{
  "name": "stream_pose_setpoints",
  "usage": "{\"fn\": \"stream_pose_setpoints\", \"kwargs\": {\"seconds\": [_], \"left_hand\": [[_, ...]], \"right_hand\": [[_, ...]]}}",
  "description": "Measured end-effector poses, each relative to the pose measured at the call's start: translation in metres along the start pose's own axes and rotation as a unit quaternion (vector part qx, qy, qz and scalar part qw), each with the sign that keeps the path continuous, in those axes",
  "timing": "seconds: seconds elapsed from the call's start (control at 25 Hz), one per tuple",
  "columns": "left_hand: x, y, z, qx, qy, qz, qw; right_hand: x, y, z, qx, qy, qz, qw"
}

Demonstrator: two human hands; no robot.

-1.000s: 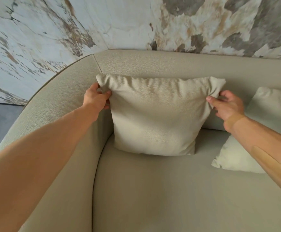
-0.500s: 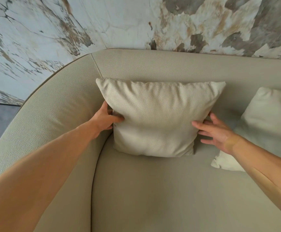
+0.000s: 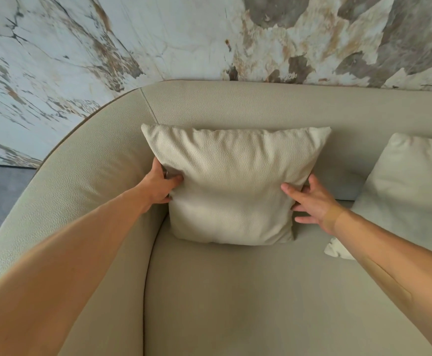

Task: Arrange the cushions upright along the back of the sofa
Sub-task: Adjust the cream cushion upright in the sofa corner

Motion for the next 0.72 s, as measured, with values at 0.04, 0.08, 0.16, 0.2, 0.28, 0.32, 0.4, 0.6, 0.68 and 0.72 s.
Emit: {"fn": "stream_pose_setpoints", "kwargs": {"seconds": [0.04,0.08,0.16,0.2,0.28,0.32,0.4,0.6,0.68,0.72], "left_hand": [[0.003,0.004,0.002,-0.02,0.002,0.015,1.0],[0.007,0.006,0.002,-0.056,0.001,0.037,0.998],[0.017,0.013,0.0,-0.134,0.003,0.077,0.988],[0.023,0.016,-0.001,-0.153,0.01,0.086,0.984],[0.035,0.021,0.0,-0.145,0.01,0.078,0.986],[0.041,0.022,0.003,-0.141,0.008,0.069,0.988],[0.058,0.021,0.015,-0.16,0.019,0.05,0.986],[0.12,0.011,0.063,-0.321,0.134,0.04,0.936],[0.153,0.005,0.082,-0.415,0.177,0.063,0.89],[0.168,0.003,0.089,-0.454,0.193,0.069,0.867]], "right_hand": [[0.001,0.0,0.001,0.011,-0.001,0.001,1.0],[0.003,0.001,0.0,0.022,-0.008,0.006,1.0],[0.012,0.003,-0.001,0.057,-0.04,0.022,0.997],[0.018,0.003,-0.002,0.086,-0.059,0.031,0.994],[0.035,0.001,-0.009,0.143,-0.08,0.048,0.985],[0.045,0.0,-0.015,0.166,-0.088,0.05,0.981],[0.064,-0.003,-0.028,0.199,-0.121,0.04,0.972],[0.129,-0.029,-0.058,0.419,-0.152,0.079,0.892],[0.161,-0.047,-0.067,0.471,-0.15,0.103,0.863],[0.178,-0.056,-0.07,0.48,-0.146,0.11,0.858]]}}
Point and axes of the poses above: each hand's wrist, its own x-axis away from the middle knuckle, its own y-axis out of the palm, z = x × y, the point moved 3 cm from there along -x, towards the middle knuckle, and after that the axes turned 4 degrees about -x, right-handed, at the moved point
